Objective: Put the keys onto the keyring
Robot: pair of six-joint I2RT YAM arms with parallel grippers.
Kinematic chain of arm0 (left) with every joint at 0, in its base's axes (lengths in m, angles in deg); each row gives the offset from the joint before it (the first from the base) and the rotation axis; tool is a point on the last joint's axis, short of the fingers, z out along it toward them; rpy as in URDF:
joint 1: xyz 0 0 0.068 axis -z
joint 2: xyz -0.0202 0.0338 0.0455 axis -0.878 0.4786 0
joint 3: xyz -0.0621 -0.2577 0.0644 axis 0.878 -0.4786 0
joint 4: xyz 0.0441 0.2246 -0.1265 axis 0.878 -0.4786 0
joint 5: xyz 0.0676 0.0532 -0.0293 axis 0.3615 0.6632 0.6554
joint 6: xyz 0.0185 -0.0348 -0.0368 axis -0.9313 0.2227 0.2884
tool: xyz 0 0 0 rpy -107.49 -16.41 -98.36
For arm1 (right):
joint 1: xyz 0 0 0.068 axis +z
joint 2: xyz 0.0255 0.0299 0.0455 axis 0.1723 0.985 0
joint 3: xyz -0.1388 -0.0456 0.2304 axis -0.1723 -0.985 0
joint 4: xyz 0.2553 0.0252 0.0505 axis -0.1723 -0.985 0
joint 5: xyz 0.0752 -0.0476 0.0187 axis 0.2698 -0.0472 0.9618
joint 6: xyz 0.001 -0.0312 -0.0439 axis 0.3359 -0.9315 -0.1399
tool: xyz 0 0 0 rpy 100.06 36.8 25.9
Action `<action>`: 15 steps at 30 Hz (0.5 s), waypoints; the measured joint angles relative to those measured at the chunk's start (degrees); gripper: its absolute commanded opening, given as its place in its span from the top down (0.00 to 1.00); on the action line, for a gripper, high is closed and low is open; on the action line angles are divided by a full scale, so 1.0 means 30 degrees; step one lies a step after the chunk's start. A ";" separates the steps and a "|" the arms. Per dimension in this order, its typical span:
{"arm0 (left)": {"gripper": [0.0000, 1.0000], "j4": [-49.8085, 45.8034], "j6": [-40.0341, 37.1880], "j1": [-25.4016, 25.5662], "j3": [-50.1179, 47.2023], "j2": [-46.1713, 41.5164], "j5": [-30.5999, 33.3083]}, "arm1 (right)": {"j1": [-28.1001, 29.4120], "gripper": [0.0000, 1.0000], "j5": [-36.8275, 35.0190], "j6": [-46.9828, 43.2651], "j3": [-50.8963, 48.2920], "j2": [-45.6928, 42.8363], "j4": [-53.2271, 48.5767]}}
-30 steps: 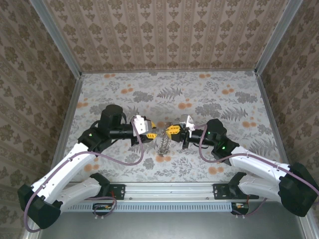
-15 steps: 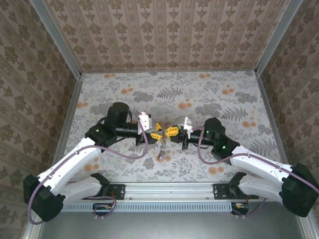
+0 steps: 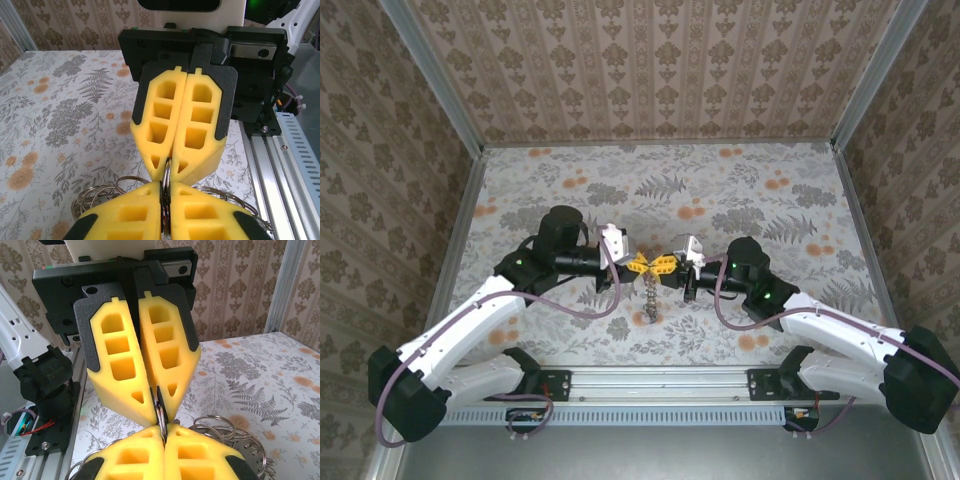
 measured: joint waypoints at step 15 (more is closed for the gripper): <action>1.00 -0.3315 -0.1887 0.0386 0.1005 0.0109 0.1486 | 0.0015 0.63 0.0080 -0.6972 0.4743 -0.0328 -1.0775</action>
